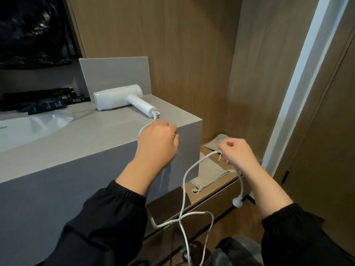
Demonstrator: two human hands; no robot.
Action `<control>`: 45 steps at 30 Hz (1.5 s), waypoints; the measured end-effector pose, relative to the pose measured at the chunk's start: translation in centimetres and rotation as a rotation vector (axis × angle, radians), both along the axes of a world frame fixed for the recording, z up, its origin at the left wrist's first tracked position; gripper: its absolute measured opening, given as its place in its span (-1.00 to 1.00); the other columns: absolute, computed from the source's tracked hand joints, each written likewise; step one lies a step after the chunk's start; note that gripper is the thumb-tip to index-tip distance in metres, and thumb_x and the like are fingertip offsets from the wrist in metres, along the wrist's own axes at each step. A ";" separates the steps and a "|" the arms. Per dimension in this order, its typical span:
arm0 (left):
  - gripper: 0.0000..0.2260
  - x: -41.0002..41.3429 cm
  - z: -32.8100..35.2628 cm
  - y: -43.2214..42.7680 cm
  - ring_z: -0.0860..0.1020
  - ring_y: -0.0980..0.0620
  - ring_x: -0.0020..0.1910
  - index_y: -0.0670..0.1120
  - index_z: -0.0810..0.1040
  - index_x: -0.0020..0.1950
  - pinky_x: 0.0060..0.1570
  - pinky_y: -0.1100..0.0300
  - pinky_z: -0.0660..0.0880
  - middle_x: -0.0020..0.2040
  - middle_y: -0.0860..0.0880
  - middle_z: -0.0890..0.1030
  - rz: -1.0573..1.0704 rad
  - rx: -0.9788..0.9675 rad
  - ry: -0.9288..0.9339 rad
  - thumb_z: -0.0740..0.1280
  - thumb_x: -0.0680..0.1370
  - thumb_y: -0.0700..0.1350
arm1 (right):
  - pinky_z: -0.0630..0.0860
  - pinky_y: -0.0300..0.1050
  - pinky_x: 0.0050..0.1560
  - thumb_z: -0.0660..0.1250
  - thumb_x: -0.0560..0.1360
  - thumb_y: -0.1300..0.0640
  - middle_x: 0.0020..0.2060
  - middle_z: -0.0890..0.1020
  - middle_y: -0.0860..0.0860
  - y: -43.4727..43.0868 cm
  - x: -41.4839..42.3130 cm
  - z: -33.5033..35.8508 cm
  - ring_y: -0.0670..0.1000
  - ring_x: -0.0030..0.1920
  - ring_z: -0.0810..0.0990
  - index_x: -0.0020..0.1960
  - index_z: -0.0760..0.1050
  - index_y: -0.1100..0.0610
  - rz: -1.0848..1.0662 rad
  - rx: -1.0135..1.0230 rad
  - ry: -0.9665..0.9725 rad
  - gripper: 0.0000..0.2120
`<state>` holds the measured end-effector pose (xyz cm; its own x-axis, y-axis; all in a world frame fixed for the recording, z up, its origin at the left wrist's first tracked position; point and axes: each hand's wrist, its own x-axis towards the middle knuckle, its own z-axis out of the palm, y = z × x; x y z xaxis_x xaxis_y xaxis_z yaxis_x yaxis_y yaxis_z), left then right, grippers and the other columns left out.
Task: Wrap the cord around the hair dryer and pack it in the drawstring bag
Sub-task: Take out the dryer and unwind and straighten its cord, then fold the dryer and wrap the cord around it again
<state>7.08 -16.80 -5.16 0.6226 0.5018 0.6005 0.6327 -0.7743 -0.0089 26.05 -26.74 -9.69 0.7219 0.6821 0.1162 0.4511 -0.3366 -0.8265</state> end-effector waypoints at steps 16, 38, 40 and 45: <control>-0.79 -3.7 2.9 8.4 0.55 -0.02 0.07 0.03 0.62 0.12 0.10 0.05 0.48 0.08 -0.01 0.64 -0.091 -0.405 0.000 0.30 0.55 0.02 | 0.64 -0.01 -0.11 0.23 0.55 0.14 -0.22 0.63 0.03 9.4 -6.0 6.8 0.01 -0.20 0.58 -0.12 0.61 0.11 0.153 0.059 -0.379 -0.81; -0.58 -4.2 2.5 24.2 0.15 -0.14 0.44 0.05 0.23 0.47 0.38 -0.19 0.16 0.42 -0.08 0.30 0.446 -0.220 -0.083 0.14 0.60 0.00 | 0.44 -0.14 -0.15 0.36 0.45 0.01 -0.11 0.58 -0.02 23.5 -7.8 9.9 -0.03 -0.16 0.55 0.14 0.44 0.03 0.574 -0.251 -0.067 -0.70; -0.61 -4.3 2.5 24.9 0.27 -0.15 0.35 0.01 0.33 0.41 0.32 -0.09 0.26 0.33 -0.10 0.38 0.386 -0.235 -0.196 0.18 0.58 -0.04 | 0.45 -0.12 -0.15 0.38 0.42 0.09 -0.09 0.61 0.02 23.8 -7.3 9.5 0.00 -0.17 0.57 0.09 0.48 0.02 0.603 -0.227 -0.060 -0.75; -0.59 -4.5 2.8 25.5 0.35 -0.11 0.32 -0.08 0.35 0.42 0.27 0.16 0.25 0.33 -0.12 0.37 0.172 -0.491 -0.563 0.27 0.57 -0.13 | 0.48 -0.18 -0.22 0.42 0.38 0.19 -0.14 0.66 0.01 23.8 -6.4 9.0 -0.04 -0.28 0.59 0.08 0.56 -0.06 0.572 -0.079 0.061 -0.69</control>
